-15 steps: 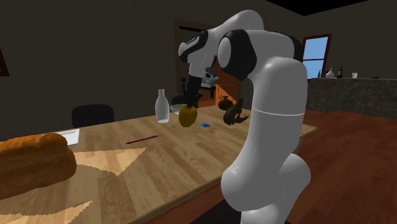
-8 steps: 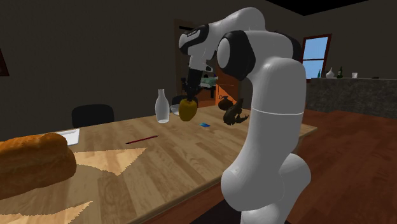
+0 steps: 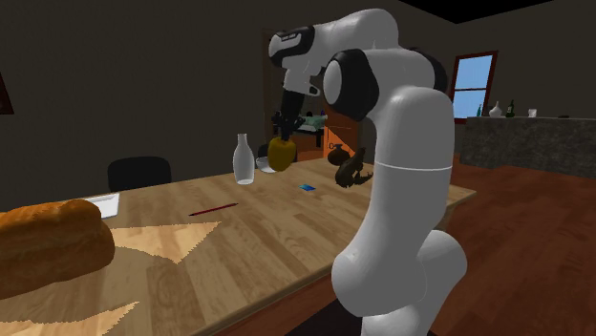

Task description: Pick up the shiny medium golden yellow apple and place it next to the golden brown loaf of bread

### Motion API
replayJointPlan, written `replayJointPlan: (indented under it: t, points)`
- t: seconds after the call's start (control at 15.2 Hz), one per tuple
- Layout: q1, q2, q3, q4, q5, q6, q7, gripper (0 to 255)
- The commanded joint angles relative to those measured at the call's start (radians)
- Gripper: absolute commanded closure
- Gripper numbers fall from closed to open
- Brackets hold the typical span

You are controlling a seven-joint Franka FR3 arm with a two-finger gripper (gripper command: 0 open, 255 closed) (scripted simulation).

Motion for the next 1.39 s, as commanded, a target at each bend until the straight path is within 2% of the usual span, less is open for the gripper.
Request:
replayJointPlan:
  t: [0.0,0.53,1.06,1.32]
  points:
    - [0.0,0.013,0.0,0.046,0.001,-0.033,0.008,255]
    - [-0.006,0.074,-0.003,0.24,0.01,-0.163,0.03,255]
    - [-0.019,0.176,-0.006,0.496,0.029,-0.317,0.057,255]
    - [0.042,0.032,0.029,0.296,0.005,-0.242,0.128,255]
